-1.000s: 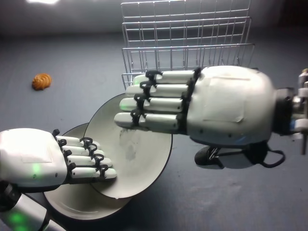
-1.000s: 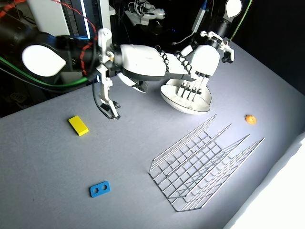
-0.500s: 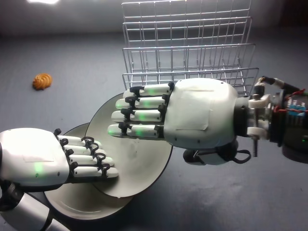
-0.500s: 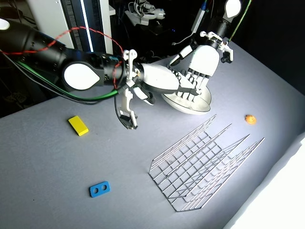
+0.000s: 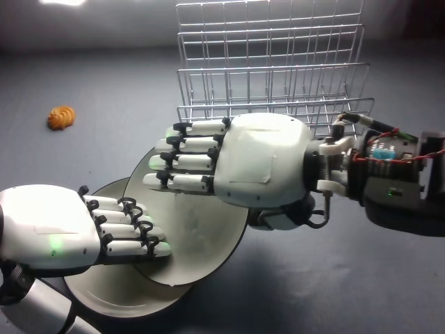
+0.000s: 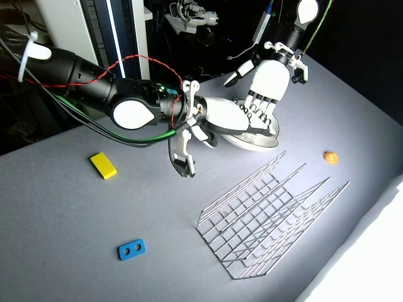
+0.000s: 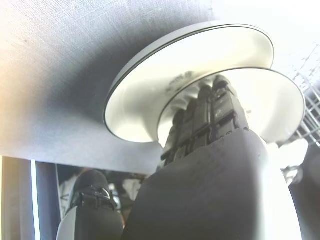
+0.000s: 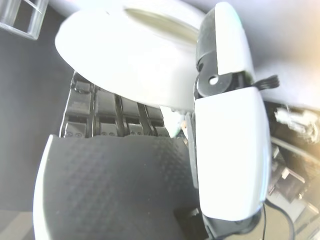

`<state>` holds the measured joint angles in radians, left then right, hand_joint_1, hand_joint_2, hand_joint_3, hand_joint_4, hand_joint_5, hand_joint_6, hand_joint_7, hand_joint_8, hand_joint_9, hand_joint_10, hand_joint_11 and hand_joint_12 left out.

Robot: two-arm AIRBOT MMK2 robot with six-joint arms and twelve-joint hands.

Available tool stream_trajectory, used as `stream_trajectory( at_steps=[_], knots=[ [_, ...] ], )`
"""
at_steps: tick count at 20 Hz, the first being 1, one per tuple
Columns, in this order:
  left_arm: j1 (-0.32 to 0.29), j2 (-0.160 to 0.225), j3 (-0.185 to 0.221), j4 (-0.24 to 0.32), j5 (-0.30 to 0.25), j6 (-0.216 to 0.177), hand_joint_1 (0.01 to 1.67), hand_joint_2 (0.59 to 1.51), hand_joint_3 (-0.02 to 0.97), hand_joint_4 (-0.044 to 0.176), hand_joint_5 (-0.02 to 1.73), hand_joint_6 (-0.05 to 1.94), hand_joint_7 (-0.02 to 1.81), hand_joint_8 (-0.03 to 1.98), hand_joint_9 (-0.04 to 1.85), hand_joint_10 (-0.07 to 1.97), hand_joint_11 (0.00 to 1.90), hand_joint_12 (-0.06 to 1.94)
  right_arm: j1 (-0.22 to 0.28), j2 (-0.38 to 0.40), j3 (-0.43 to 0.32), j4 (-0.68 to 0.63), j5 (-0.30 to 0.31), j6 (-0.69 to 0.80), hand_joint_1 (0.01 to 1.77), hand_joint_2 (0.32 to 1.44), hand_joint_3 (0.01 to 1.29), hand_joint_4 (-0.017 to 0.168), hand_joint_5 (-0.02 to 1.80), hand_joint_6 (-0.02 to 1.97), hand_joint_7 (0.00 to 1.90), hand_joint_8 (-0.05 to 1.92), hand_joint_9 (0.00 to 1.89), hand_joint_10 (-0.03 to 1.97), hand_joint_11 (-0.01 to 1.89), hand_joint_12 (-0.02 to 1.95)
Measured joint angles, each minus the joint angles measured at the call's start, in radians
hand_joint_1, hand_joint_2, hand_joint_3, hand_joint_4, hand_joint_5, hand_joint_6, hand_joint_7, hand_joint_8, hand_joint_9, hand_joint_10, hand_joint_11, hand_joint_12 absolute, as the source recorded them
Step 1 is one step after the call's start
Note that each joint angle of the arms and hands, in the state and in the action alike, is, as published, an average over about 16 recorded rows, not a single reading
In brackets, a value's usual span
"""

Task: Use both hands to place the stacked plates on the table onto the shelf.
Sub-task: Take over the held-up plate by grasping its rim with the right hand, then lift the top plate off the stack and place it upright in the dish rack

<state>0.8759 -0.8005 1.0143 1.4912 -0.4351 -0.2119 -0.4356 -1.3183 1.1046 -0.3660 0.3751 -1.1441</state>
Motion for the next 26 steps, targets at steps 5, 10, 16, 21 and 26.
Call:
stream_trajectory(
  at_steps=[5,10,16,21,26],
  knots=[
    [0.0,0.0,0.001,0.0,0.0,0.0,0.02,1.066,0.015,0.006,0.01,-0.01,-0.01,-0.02,0.01,-0.01,0.02,-0.02,0.011,-0.041,0.042,0.01,-0.021,-0.019,1.16,0.98,0.02,0.0,0.01,0.02,0.02,0.01,0.02,0.0,0.01,0.18],
    [0.0,-0.001,0.002,0.0,0.0,0.0,0.02,1.065,0.015,0.005,0.01,-0.01,-0.01,-0.02,0.01,0.0,0.02,-0.02,0.028,-0.064,0.064,0.008,-0.047,-0.03,1.16,0.98,0.02,0.0,0.01,0.02,0.02,0.02,0.02,0.0,0.01,0.18],
    [0.0,0.0,0.006,-0.002,-0.002,-0.002,0.02,1.064,0.015,0.004,0.01,-0.02,-0.01,-0.02,0.01,0.0,0.02,-0.01,0.047,-0.069,0.069,-0.006,-0.054,-0.047,1.16,0.99,0.02,-0.001,0.17,0.34,0.2,0.27,0.21,0.21,0.15,0.45],
    [-0.001,0.001,0.01,-0.008,-0.003,-0.003,0.02,1.066,0.015,0.001,0.01,-0.03,-0.01,-0.02,0.02,0.01,0.02,-0.01,0.056,-0.066,0.062,-0.019,-0.043,-0.055,1.16,0.99,0.01,-0.001,0.38,0.75,0.42,0.59,0.46,0.4,0.34,0.78],
    [-0.012,0.001,0.022,-0.023,-0.007,-0.004,0.02,1.072,0.014,0.003,0.0,-0.03,0.0,-0.01,0.02,0.01,0.02,-0.01,0.059,-0.059,0.042,-0.027,-0.028,-0.062,1.17,0.98,0.01,-0.003,0.6,1.14,0.66,0.91,0.73,0.6,0.56,1.13]
  ],
)
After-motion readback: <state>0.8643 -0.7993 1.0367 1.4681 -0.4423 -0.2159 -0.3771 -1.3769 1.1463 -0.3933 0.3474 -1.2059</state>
